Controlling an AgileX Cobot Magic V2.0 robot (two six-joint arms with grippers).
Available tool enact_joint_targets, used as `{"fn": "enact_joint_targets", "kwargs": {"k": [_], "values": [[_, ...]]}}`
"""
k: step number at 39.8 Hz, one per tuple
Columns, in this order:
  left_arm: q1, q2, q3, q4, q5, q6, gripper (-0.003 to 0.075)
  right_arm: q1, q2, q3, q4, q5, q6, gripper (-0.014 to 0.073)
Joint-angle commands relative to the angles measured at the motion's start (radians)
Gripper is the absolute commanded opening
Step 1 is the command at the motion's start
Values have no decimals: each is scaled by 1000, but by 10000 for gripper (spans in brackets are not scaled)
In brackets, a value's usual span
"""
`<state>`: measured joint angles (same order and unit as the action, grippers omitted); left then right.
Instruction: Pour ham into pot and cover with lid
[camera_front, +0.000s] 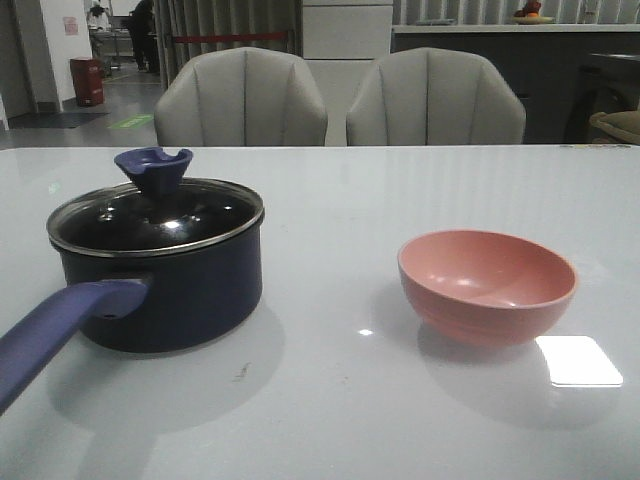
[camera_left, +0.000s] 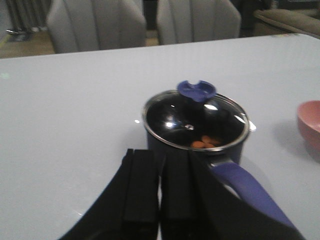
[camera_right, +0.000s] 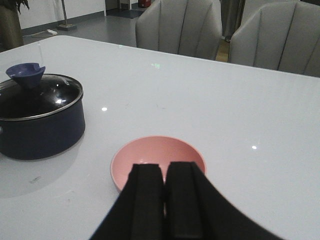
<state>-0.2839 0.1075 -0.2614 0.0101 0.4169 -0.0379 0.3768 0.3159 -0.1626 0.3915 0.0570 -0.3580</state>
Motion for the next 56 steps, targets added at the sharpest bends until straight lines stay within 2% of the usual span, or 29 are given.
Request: {"fn": "enact_joint_targets", "kwargs": {"k": [1,7,12,26,56], "values": [[94,-14,62,10,-228,-1,113,0,2,-30,2,-67,-12,161],[207,-64,213,10,-435,-1,113,0,2,-30,2,-67,-12,161],[236,-95,289,10,-534,-1,113,0,2,-30,2,-67,-12,161],[236,-121,287,-43,-517,-1,113,0,2,-30,2,-66,-12,161],[236,-121,287,-43,-515,-1,113,0,2,-30,2,-66,-12,161]]}}
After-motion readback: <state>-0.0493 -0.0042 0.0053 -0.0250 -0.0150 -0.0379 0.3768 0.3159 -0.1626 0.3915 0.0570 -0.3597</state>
